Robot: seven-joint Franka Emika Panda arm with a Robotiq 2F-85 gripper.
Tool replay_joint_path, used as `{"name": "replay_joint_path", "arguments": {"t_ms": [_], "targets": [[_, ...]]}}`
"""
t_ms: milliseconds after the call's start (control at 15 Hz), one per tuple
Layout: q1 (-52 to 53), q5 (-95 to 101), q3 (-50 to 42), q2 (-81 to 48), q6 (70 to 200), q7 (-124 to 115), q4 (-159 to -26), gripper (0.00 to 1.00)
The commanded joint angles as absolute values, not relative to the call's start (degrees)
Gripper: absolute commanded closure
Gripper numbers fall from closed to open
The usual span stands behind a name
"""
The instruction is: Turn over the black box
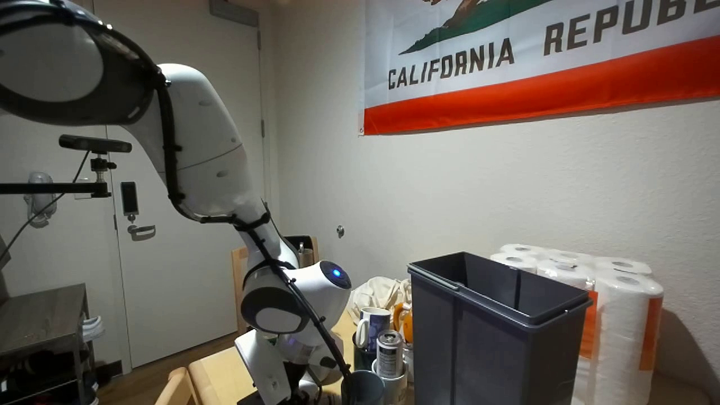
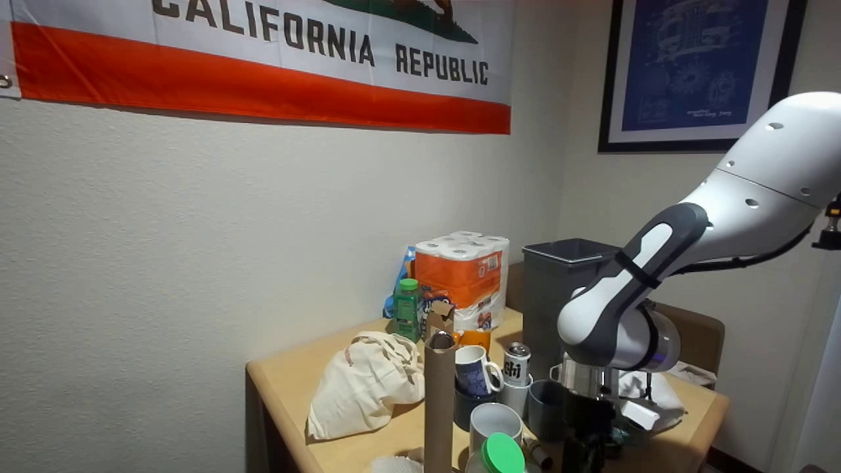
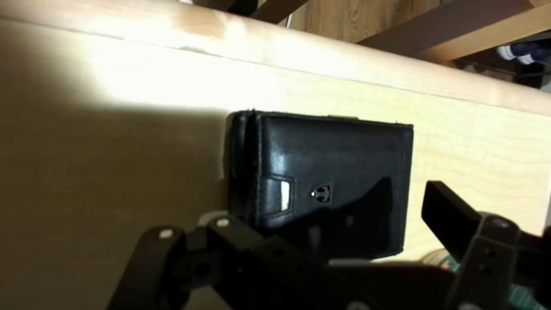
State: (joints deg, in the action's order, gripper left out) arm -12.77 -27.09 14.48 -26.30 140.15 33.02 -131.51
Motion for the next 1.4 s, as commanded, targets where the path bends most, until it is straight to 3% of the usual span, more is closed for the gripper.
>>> {"name": "replay_joint_path", "arguments": {"t_ms": [0, 533, 1333], "targets": [[-14.1, -31.1, 15.3, -26.2, 134.1, 37.1, -129.7, 0.00], [-11.8, -31.6, 12.8, -24.1, 127.9, 36.5, -129.5, 0.00], [-6.6, -42.4, 13.6, -16.9, 131.1, 44.3, -131.4, 0.00]]}}
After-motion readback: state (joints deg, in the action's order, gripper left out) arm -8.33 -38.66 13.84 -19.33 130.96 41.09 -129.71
